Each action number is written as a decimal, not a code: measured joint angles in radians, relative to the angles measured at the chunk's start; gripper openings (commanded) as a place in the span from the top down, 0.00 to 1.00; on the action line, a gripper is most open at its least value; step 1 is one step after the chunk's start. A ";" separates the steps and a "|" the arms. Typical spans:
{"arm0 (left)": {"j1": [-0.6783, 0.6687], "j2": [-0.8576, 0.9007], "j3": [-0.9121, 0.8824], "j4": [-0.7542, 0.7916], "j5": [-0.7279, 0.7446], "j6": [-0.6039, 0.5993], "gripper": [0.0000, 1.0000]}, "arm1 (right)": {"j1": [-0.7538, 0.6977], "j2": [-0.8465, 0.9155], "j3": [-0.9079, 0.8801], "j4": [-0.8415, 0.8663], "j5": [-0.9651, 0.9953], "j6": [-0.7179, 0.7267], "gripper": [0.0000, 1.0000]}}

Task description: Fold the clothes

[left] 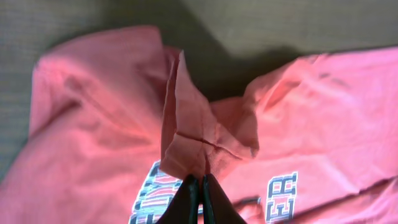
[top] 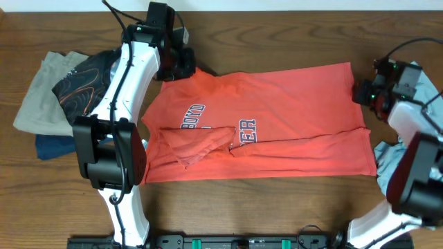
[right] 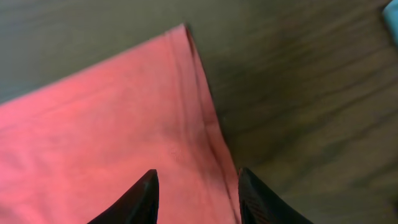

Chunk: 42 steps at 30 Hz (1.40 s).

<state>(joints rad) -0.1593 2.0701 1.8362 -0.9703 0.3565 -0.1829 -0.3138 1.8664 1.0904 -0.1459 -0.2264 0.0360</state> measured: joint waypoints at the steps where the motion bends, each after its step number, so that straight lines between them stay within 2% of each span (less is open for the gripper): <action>1: 0.000 0.000 0.000 -0.024 -0.004 0.001 0.94 | 0.000 0.040 0.037 -0.019 0.004 0.000 0.58; 11: 0.000 0.000 0.000 -0.135 -0.042 0.013 0.94 | 0.021 0.278 0.340 -0.041 0.018 0.000 0.52; 21: 0.000 0.000 0.000 -0.138 -0.046 0.023 0.94 | 0.069 0.396 0.393 0.080 0.018 0.003 0.52; 22: 0.000 0.000 0.000 -0.138 -0.046 0.023 0.94 | 0.072 0.402 0.397 0.084 0.018 0.005 0.55; 23: 0.000 0.000 0.000 -0.138 -0.046 0.023 0.94 | 0.076 0.406 0.399 0.092 0.019 0.005 0.64; 25: 0.000 0.000 0.000 -0.138 -0.045 0.023 0.94 | 0.082 0.414 0.403 0.102 0.017 0.005 0.95; 26: 0.000 0.000 0.000 -0.138 -0.046 0.023 0.94 | 0.084 0.418 0.406 0.103 0.018 0.012 0.99; 33: 0.000 0.000 0.000 -0.138 -0.046 0.023 0.94 | 0.085 0.420 0.424 0.051 0.018 0.029 0.99; 42: -0.005 0.000 0.000 -0.196 -0.046 0.023 0.94 | 0.058 0.349 0.448 -0.233 0.056 0.035 0.99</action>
<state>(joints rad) -0.1646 2.0701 1.8359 -1.1667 0.3107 -0.1596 -0.2562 2.2150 1.5383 -0.3790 -0.1703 0.0715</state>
